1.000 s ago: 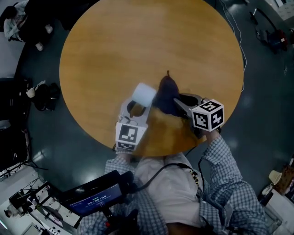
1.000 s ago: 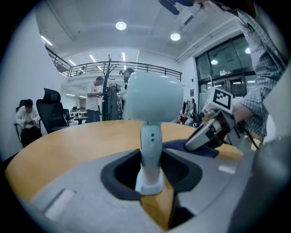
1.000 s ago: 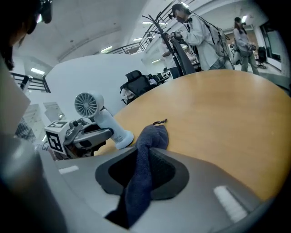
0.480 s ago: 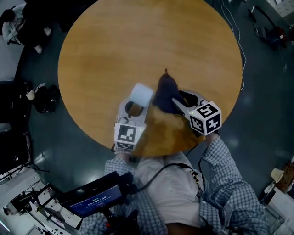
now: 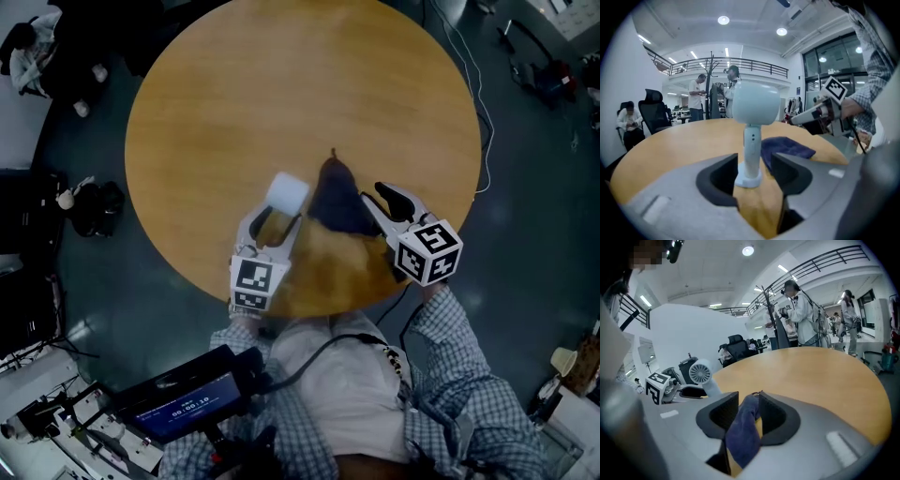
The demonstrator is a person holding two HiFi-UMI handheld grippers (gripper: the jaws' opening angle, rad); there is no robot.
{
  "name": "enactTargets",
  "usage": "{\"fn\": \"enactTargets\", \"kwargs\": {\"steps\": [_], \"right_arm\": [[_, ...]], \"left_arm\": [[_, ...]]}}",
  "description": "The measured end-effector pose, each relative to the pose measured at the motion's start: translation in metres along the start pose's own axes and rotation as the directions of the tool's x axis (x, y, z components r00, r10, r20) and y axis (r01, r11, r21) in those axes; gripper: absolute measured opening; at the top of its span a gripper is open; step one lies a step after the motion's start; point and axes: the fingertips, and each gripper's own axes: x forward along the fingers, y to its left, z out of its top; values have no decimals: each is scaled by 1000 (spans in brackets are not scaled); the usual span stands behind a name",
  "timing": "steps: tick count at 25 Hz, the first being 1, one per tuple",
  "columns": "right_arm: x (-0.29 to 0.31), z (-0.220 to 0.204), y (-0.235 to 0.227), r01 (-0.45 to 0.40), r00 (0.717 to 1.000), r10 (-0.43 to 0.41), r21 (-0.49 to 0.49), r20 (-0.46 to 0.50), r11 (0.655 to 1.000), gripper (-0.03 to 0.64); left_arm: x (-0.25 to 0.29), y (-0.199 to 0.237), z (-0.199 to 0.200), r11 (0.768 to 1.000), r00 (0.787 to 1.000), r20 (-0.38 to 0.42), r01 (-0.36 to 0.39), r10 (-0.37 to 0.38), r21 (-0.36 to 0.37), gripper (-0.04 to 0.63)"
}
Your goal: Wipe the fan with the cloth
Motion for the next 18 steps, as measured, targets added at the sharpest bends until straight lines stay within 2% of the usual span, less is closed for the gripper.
{"fn": "enactTargets", "kwargs": {"steps": [3,5,7,9,12,15,18], "right_arm": [[-16,15,5,27,998,-27,4,48,1000,44],[-26,23,8,41,996,-42,10,79,999,8],[-36,27,14,43,993,-45,23,109,999,3],[-41,32,21,33,991,-36,22,128,999,3],[-44,45,29,23,989,-23,1,149,1000,3],[-50,52,45,15,985,-13,-10,173,1000,3],[-64,55,74,12,979,-6,-27,203,1000,3]], "left_arm": [[-15,6,12,998,999,18,-34,35,-48,174],[-26,7,21,997,998,32,-51,52,-53,128],[-38,3,28,998,998,26,-49,50,-30,76],[-49,4,38,999,998,29,-47,47,-20,63],[-63,10,58,999,997,64,-51,51,0,1],[-80,13,72,998,994,101,-51,48,27,0],[-110,12,81,998,989,138,-51,47,22,0]]}}
